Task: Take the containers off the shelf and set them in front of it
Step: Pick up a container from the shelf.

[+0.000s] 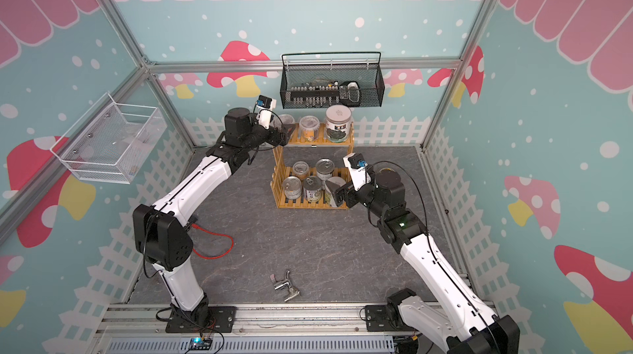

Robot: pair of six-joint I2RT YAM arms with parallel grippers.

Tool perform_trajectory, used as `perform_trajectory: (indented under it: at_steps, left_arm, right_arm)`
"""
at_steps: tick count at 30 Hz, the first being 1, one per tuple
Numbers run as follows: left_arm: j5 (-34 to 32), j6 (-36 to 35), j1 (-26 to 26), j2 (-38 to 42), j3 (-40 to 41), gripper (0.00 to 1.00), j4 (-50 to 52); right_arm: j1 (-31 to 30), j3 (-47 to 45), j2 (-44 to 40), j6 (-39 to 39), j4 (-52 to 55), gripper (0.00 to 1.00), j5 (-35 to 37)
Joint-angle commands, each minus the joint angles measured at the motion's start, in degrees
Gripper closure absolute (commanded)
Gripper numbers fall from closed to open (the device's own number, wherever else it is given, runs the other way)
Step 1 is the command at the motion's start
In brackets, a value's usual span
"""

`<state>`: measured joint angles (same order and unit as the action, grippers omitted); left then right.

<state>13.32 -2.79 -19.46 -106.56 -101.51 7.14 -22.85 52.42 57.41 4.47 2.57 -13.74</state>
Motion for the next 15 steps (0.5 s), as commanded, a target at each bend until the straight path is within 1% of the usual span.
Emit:
perform_trajectory:
  at_steps: [1,9,15]
  left_arm:
    - [0.6,0.5,0.4,-1.7,-2.7,0.06,2.3]
    - [1.3,1.0,0.5,-1.4,-2.9,0.32,2.6]
    - [1.5,0.4,0.6,0.0,-2.3,0.37,2.5]
  right_arm:
    - [0.3,2.0,0.2,-0.8,-0.4,0.01,0.4]
    - [0.3,2.1,0.2,-0.9,-0.9,0.01,0.3]
    - [0.3,1.9,0.3,-0.7,-1.1,0.01,0.3]
